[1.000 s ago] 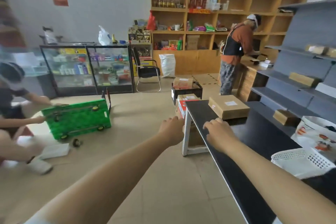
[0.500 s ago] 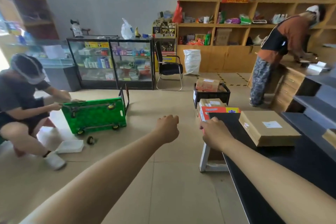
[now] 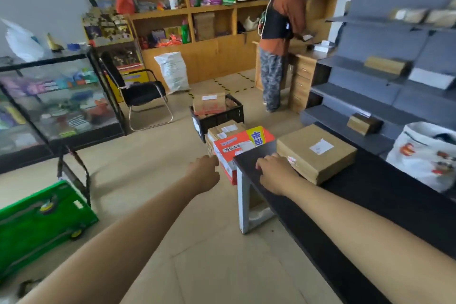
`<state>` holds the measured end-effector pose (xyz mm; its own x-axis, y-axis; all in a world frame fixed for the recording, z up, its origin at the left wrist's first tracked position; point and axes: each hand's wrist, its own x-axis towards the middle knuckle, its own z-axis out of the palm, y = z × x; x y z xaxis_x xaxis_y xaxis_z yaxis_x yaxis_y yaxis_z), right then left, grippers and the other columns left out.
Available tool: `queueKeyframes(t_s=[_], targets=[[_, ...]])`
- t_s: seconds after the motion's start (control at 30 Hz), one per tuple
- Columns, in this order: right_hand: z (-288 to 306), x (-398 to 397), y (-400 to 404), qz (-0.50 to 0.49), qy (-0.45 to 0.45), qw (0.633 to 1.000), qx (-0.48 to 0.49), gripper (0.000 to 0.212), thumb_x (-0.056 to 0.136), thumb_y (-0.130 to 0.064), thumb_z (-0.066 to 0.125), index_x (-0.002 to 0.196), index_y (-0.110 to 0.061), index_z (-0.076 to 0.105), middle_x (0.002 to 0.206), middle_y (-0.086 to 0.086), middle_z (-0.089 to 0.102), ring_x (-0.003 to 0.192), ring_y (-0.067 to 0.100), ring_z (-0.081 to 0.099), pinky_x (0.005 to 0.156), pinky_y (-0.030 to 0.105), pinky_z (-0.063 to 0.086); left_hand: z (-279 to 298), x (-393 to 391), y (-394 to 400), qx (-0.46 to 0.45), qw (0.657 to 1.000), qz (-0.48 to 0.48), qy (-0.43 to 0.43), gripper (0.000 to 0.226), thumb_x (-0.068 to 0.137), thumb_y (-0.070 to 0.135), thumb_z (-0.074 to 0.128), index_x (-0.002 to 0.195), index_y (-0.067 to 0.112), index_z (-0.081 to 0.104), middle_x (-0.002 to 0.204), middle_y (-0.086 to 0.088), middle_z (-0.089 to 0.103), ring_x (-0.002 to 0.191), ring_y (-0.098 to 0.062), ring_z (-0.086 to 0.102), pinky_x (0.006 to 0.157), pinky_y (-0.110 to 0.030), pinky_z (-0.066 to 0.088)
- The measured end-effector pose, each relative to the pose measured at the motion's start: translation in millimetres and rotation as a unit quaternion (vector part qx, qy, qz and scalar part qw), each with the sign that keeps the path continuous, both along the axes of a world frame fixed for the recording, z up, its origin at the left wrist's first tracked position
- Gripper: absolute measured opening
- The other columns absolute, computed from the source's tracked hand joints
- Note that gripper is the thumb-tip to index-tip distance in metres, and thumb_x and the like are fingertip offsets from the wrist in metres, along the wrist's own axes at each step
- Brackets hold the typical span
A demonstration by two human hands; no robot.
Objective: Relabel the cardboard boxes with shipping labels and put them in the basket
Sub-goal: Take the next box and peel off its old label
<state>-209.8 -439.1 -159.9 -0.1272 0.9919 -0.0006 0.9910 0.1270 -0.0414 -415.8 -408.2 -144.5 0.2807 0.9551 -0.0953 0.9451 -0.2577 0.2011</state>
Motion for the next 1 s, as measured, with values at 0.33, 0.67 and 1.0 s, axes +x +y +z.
queueKeyframes(t_s=[0.33,0.67,1.0], targets=[[-45.1,119.2,91.1,-0.189,0.04,0.98,-0.042,0.032,0.091,-0.018,0.046,0.122,-0.016,0.052,0.125,0.004,0.055,0.116,0.027,0.045,0.094,0.034,0.039,-28.0,124.0,152.8,-0.006,0.984,-0.171,0.041,0.033,0.093,0.025,0.047,0.124,0.015,0.055,0.123,-0.007,0.058,0.108,-0.027,0.059,0.082,-0.034,0.049],[-62.3,182.2,137.1,-0.311,0.058,0.946,-0.075,0.034,0.093,-0.02,0.047,0.127,-0.016,0.051,0.125,0.005,0.056,0.118,0.026,0.047,0.098,0.037,0.043,-45.4,219.7,247.0,-0.056,0.955,-0.29,0.036,0.033,0.092,0.019,0.049,0.125,0.017,0.052,0.128,-0.005,0.054,0.115,-0.027,0.054,0.096,-0.038,0.044],[-93.5,211.4,175.4,-0.467,0.134,0.867,-0.109,0.024,0.092,-0.013,0.043,0.111,-0.015,0.058,0.113,0.007,0.056,0.107,0.027,0.048,0.082,0.034,0.044,-87.4,306.4,329.1,-0.083,0.886,-0.45,0.081,0.04,0.093,0.021,0.047,0.133,0.016,0.047,0.137,-0.007,0.047,0.124,-0.028,0.048,0.104,-0.04,0.039]])
